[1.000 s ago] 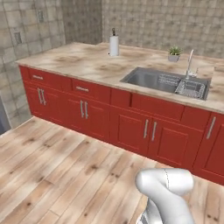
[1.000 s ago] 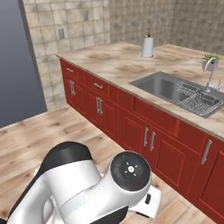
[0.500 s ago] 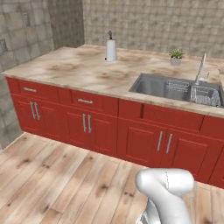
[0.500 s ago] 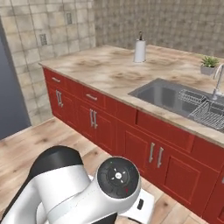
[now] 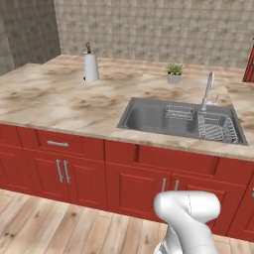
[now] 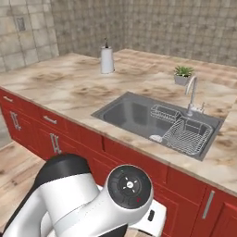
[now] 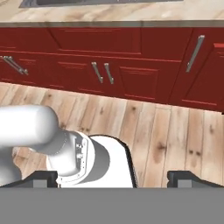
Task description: Navigate to the sink.
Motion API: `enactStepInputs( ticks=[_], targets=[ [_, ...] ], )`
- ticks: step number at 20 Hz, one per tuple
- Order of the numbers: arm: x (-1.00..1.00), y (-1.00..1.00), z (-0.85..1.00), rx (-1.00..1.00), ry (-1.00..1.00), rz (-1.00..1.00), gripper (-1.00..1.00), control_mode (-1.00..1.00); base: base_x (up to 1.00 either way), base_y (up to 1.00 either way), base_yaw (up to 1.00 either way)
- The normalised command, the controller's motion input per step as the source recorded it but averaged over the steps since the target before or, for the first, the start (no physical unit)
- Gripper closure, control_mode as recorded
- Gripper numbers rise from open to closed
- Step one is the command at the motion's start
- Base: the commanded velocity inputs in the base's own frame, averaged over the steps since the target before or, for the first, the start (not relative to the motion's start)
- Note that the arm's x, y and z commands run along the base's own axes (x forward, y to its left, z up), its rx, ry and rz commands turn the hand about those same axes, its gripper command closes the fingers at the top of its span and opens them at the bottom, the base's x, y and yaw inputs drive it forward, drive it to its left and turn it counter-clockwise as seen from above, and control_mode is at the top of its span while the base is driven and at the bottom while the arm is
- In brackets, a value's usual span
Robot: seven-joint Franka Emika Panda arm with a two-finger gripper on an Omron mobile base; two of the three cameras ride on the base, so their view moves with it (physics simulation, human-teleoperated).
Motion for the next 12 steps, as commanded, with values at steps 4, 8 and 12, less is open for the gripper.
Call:
enactStepInputs(
  ticks=[4,8,12],
  targets=[
    [0.0,0.0,0.0,0.0,0.0,0.0,-1.0,1.0,1.0,0.03,-0.2],
    [0.0,0.0,0.0,0.0,0.0,0.0,-1.0,1.0,1.0,0.4,-0.19],
    [0.0,0.0,0.0,0.0,0.0,0.0,-1.0,1.0,1.0,0.2,-0.21]
  ],
)
